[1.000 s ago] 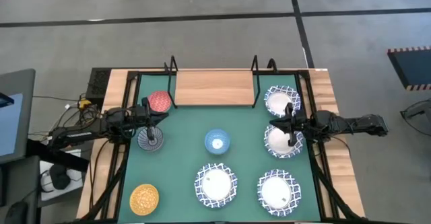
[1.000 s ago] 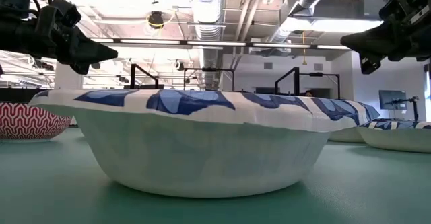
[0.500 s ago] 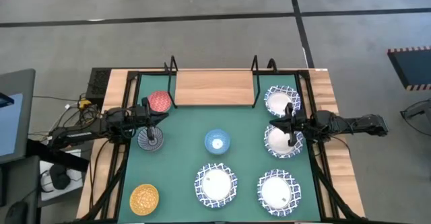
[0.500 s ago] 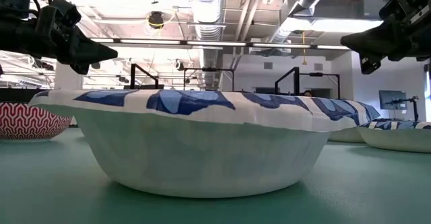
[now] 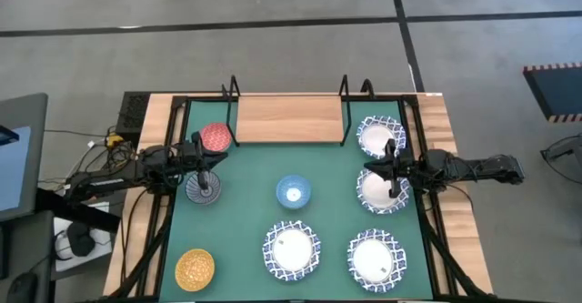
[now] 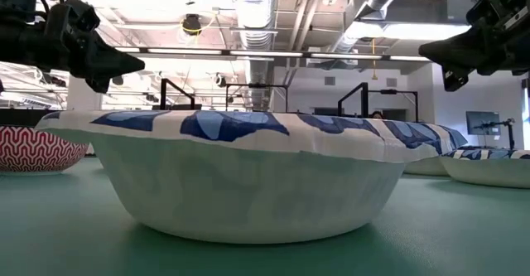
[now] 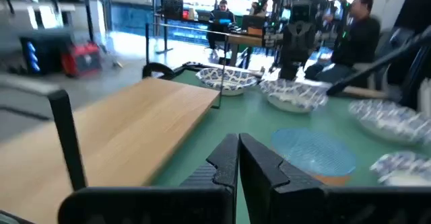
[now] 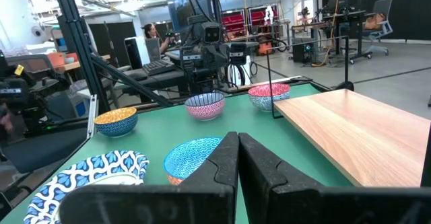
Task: Place and stack bowls onto a shelf
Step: Put the top white patterned bowl on the shelf
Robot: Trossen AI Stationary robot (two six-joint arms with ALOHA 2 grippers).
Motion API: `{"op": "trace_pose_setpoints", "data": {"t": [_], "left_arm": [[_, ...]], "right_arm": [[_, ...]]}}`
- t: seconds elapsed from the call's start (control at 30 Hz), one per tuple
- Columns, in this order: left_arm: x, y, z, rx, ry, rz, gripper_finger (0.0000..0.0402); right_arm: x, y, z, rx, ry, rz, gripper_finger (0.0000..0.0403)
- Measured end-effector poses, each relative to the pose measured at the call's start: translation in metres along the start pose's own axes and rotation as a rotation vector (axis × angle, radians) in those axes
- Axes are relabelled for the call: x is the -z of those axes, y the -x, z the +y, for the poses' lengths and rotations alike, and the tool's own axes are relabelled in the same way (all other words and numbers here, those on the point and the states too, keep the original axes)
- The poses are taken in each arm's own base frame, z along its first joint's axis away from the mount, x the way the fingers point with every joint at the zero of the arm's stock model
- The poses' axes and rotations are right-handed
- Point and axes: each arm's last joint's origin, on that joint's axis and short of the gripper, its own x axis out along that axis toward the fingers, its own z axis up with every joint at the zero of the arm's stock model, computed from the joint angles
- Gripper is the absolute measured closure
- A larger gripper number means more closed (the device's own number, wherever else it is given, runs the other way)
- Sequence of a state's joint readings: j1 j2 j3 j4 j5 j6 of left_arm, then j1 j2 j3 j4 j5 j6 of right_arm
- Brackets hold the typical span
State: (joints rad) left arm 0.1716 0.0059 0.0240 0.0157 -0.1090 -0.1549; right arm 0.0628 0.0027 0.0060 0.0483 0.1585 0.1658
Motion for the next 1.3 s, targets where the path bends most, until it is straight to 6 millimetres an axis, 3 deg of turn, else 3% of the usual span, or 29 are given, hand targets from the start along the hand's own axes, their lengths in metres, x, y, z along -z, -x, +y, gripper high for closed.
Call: {"op": "trace_pose_setpoints", "data": {"t": [0.1, 0.27, 0.4, 0.67, 0.93, 1.3], "left_arm": [[0.0, 0.0, -0.001, 0.017, 0.201, 0.004, 0.0401], [0.0, 0.0, 0.002, -0.061, 0.499, -0.025, 0.0401], [-0.001, 0.0, 0.004, -0.119, 0.55, -0.06, 0.0401], [-0.004, 0.001, 0.005, -0.158, 0.641, -0.122, 0.0401], [-0.016, 0.001, 0.002, -0.07, 0.639, -0.222, 0.0355], [-0.027, -0.009, -0.001, -0.052, 0.58, -0.285, 0.0266]], "right_arm": [[-0.001, 0.0, 0.0, -0.001, -0.016, -0.006, 0.0367], [-0.003, 0.0, 0.0, -0.006, -0.206, -0.025, 0.0367], [-0.004, 0.0, -0.001, 0.038, -0.292, -0.057, 0.0367], [-0.014, 0.002, -0.007, 0.243, -0.674, -0.258, 0.0367], [-0.053, -0.001, -0.002, 0.311, -0.62, -0.279, 0.0367], [-0.105, -0.031, -0.001, 0.733, -0.509, -0.121, 0.0348]]}}
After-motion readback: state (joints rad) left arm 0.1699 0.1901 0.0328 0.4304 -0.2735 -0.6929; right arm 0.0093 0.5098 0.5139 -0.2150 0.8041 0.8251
